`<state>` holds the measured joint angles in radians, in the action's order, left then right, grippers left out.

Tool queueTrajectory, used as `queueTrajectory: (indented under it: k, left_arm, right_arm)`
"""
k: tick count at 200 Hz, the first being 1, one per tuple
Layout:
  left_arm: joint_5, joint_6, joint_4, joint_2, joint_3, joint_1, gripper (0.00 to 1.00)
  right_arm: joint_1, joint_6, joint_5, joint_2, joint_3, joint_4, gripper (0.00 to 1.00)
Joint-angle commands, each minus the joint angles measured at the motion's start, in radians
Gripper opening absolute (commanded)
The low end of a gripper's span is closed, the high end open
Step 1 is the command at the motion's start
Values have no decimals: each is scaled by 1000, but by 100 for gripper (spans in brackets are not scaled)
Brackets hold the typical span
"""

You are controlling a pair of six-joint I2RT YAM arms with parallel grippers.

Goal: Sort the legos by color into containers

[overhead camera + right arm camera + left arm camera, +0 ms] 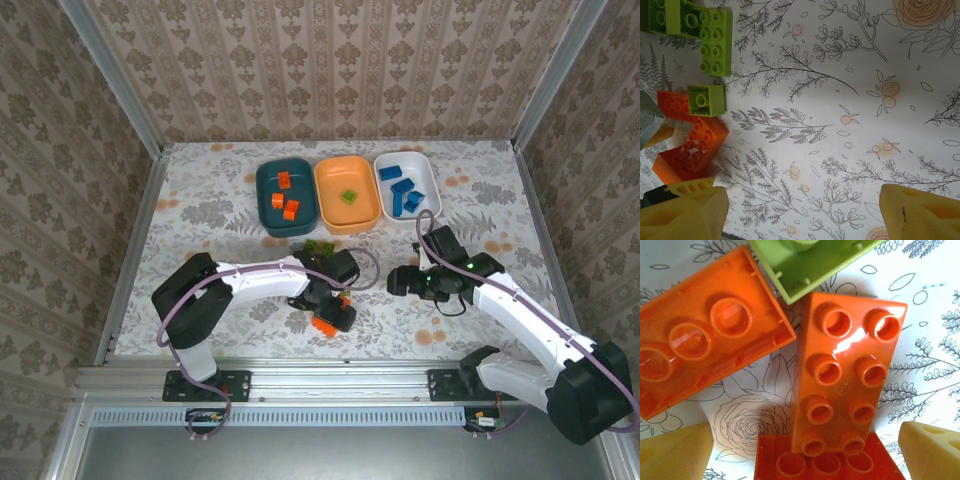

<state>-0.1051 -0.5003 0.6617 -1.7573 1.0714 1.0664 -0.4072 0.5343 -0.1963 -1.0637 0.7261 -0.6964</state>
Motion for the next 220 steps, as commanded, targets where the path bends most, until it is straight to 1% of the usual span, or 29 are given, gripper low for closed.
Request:
queueTrajectory:
  k: [1, 8, 36, 97, 135, 165, 199, 207, 220]
  left_arm:
    - [-44, 9, 45, -10, 9, 30, 98]
    - [-47, 13, 46, -13, 14, 37, 100]
    - [-52, 17, 55, -26, 22, 65, 100]
    - [-27, 21, 67, -16, 5, 78, 100]
    - [-3, 25, 102, -33, 3, 85, 92]
    - [12, 17, 112, -9, -15, 86, 94]
    - [2, 22, 113, -8, -25, 86, 93]
    - [2, 22, 113, -8, -28, 86, 91]
    - [0, 22, 109, -8, -34, 86, 86]
  right_arm:
    - [-7, 27, -28, 29, -25, 15, 81]
    - [-8, 30, -29, 33, -28, 15, 81]
    - [-10, 40, -28, 53, -40, 13, 82]
    - [-18, 64, -28, 85, -63, 17, 82]
    - [-21, 78, -16, 101, -67, 13, 82]
    - [-23, 86, -10, 111, -74, 10, 82]
    - [-28, 93, -7, 111, -71, 10, 82]
    - [-30, 95, -6, 111, -70, 9, 83]
    - [-32, 95, 0, 114, -68, 5, 83]
